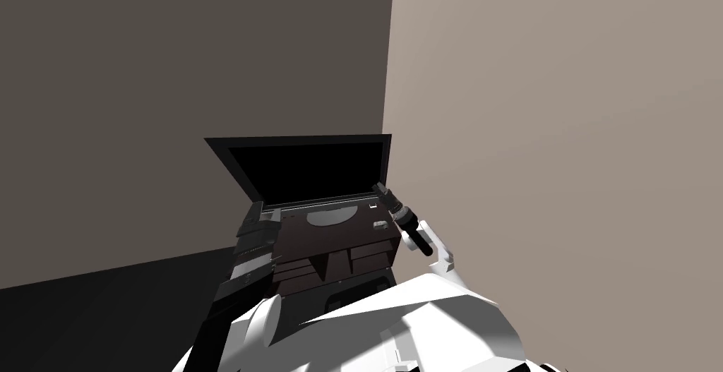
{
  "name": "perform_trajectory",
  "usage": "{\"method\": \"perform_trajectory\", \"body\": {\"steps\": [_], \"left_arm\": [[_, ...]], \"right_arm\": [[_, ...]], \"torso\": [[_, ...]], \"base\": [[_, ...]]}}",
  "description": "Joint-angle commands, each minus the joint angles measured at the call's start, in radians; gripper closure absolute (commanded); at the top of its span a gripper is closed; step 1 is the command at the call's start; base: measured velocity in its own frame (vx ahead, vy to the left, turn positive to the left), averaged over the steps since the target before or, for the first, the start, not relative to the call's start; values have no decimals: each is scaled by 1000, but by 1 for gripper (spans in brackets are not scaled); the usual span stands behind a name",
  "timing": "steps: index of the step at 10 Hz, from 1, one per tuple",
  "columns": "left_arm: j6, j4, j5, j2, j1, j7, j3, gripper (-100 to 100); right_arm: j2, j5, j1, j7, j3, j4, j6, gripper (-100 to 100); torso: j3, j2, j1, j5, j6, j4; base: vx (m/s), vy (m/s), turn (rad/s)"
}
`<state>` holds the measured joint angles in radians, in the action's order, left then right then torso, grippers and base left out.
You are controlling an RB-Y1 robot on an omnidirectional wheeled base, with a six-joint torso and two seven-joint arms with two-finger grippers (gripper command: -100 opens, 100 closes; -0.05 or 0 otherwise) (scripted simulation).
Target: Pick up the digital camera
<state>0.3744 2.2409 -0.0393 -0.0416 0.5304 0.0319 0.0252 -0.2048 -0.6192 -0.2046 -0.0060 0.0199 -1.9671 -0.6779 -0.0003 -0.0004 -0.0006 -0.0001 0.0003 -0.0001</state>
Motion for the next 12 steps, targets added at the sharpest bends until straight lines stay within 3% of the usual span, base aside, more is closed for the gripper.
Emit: {"method": "perform_trajectory", "body": {"steps": [1,3,4,6,7,9,10,12], "left_arm": [[0,0,0,0,0,0,0,0],[0,0,0,0,0,0,0,0],[0,0,0,0,0,0,0,0],[0,0,0,0,0,0,0,0],[0,0,0,0,0,0,0,0],[0,0,0,0,0,0,0,0],[0,0,0,0,0,0,0,0],[0,0,0,0,0,0,0,0]], "right_arm": [[-8,-50,34,-8,4,50,-26,-100],[-8,-100,34,-8,4,55,-26,-100],[-14,-135,63,-14,9,104,-48,-100],[-14,-178,63,-14,9,105,-48,-100],[-19,-216,94,-20,14,156,-70,-100],[-19,-256,94,-20,14,156,-70,-100],[-24,-293,126,-26,20,209,-92,-100],[-24,-336,126,-26,20,209,-92,-100]], "torso": [[0,0,0,0,0,0],[0,0,0,0,0,0],[0,0,0,0,0,0],[0,0,0,0,0,0],[0,0,0,0,0,0],[0,0,0,0,0,0],[0,0,1,0,0,0],[0,0,1,0,0,0]], "base": [[5,-13,73],[3,-9,19],[1,-6,67],[0,-4,28],[2,-2,85],[1,-2,23],[1,0,92],[2,-2,20]]}}
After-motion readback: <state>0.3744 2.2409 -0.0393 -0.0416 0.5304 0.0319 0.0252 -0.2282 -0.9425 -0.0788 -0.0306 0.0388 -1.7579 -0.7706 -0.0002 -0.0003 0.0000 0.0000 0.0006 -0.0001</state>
